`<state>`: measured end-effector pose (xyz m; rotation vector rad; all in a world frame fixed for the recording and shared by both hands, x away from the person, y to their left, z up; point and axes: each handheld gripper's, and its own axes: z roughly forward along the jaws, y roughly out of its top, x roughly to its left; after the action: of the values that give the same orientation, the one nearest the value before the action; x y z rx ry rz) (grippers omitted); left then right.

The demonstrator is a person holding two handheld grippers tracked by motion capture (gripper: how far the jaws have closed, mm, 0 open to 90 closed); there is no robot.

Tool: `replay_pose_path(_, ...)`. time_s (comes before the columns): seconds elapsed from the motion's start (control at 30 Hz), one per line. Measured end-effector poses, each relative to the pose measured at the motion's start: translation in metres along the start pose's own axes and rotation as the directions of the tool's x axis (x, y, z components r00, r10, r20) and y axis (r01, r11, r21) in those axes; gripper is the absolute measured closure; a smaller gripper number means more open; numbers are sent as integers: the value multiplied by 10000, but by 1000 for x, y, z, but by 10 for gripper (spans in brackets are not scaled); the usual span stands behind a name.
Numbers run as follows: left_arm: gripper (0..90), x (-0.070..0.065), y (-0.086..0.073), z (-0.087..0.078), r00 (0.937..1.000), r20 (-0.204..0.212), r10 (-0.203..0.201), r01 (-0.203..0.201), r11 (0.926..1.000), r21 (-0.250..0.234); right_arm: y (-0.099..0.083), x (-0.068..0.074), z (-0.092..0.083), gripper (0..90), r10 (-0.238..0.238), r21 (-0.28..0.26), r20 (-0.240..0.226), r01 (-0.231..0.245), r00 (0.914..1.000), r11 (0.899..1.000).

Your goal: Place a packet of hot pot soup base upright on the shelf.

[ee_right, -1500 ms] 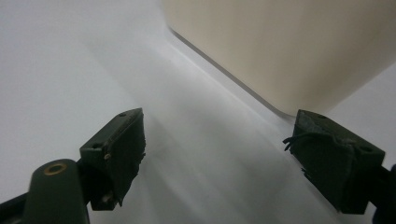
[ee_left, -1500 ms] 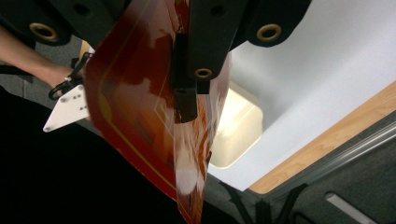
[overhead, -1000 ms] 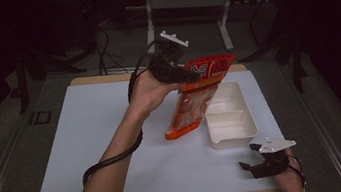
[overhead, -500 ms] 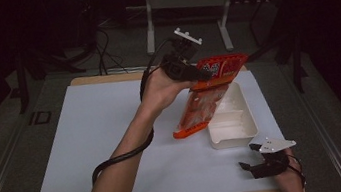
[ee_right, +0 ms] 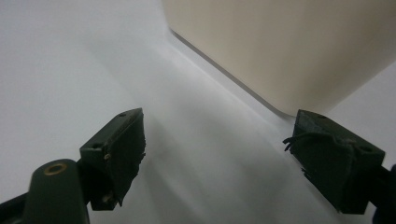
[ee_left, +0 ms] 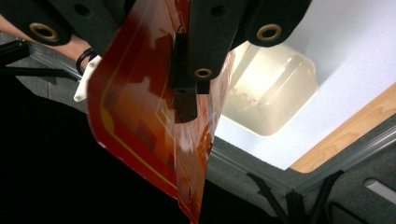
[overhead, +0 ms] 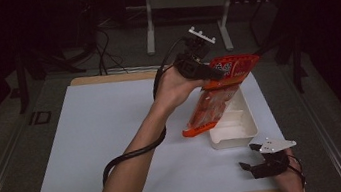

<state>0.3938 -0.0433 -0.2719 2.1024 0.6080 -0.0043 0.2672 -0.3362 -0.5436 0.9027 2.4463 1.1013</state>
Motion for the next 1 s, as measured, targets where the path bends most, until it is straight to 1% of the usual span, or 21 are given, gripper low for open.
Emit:
replay_pose_path(0.2,900,-3,4,13,10000,49,19,-18,9999,-141,0,0,0,176,26,-21,14,-26,10000,10000)
replay_pose_path(0.27,900,-5,5,17,10000,6,81,-81,9998,-198,0,0,0,176,33,-9,21,-33,10000,10000)
replay_pose_path(0.5,900,-9,7,30,9999,-97,103,-107,9990,-444,-1,1,-1,176,52,-44,27,-52,10000,10000)
replay_pose_path(0.6,900,-8,8,36,10000,-49,68,-70,9988,-477,-1,1,-1,176,64,-60,37,-63,10000,10000)
replay_pose_path(0.8,900,-7,6,52,9999,-54,147,-149,9985,-535,-1,1,-1,176,70,-54,53,-69,10000,10000)
replay_pose_path(0.87,900,-5,5,58,10000,56,44,-40,9983,-589,-1,1,-1,176,60,-46,55,-59,10000,10000)
replay_pose_path(0.9,900,-5,4,61,10000,-8,61,-61,9980,-622,-1,1,-1,176,58,-53,56,-58,10000,10000)
replay_pose_path(0.93,900,-4,3,63,10000,70,23,-19,9980,-634,-1,1,-1,176,66,-58,53,-65,10000,10000)
replay_pose_path(1.0,900,-3,3,67,10000,55,45,-41,9977,-679,-1,0,-2,176,54,-79,44,-54,10000,10000)
